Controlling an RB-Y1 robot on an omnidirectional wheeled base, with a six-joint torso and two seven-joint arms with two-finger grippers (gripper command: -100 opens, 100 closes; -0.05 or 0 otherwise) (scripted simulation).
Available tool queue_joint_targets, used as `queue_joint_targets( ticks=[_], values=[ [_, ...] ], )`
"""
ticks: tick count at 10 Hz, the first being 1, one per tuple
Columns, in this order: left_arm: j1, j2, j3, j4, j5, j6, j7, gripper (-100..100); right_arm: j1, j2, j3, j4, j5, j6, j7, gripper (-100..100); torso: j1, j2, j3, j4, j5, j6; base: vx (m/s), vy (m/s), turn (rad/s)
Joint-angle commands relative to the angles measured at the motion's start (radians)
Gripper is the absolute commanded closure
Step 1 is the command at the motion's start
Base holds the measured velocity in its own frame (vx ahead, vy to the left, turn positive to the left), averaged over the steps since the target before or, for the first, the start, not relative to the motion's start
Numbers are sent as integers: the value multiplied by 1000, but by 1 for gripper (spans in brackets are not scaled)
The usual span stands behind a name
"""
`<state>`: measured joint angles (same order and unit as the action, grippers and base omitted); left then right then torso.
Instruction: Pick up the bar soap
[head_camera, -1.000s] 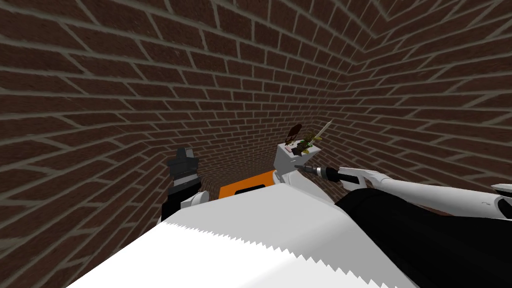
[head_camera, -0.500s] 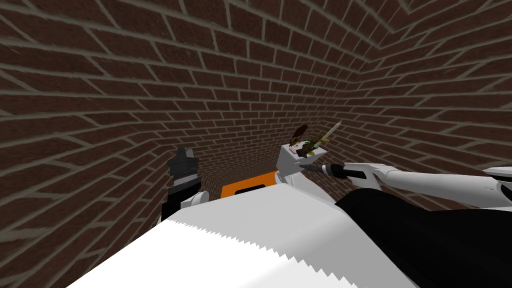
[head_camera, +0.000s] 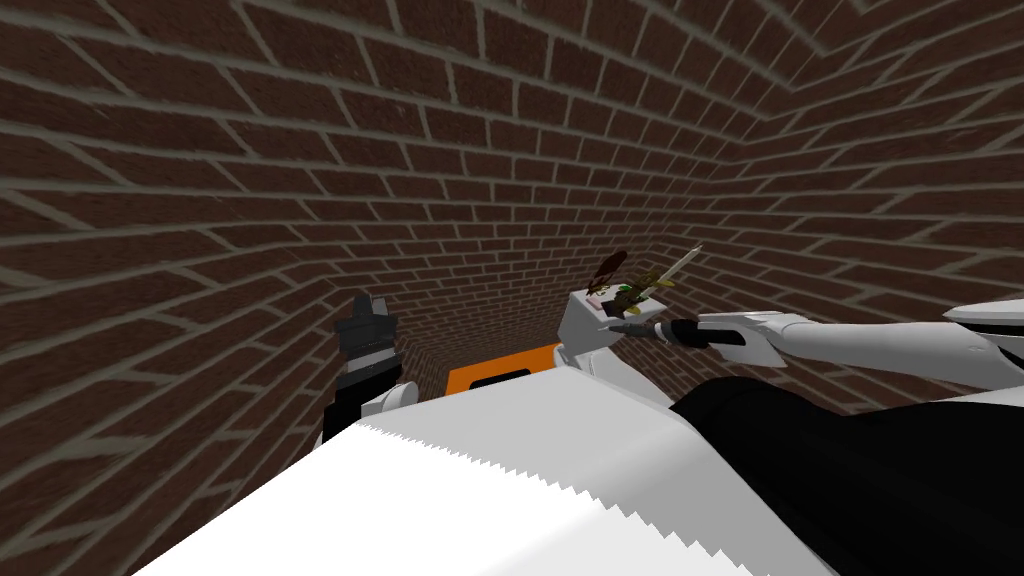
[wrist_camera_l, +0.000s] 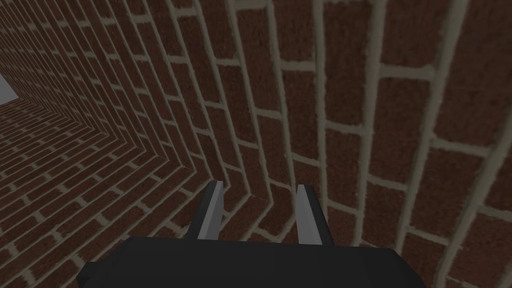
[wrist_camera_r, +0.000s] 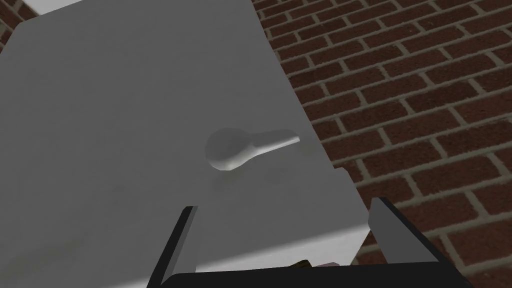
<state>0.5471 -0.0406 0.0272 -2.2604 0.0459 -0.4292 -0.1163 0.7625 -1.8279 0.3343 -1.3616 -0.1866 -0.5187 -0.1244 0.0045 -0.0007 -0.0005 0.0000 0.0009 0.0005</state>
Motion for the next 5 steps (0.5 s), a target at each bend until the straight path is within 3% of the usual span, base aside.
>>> queue_joint_targets(
  ticks=[1,3,5],
  values=[
    [0,0,0,0,0,0,0,0,20,-50,9,28,-20,15,9,-100,0,0,0,0,0,0,19,85,94],
    [0,0,0,0,0,0,0,0,20,-64,9,28,-20,15,9,-100,1,0,0,0,0,1,17,42,16],
    [0,0,0,0,0,0,0,0,24,-128,31,64,-26,30,6,-100,-1,1,1,0,0,0,6,52,83]
  ],
)
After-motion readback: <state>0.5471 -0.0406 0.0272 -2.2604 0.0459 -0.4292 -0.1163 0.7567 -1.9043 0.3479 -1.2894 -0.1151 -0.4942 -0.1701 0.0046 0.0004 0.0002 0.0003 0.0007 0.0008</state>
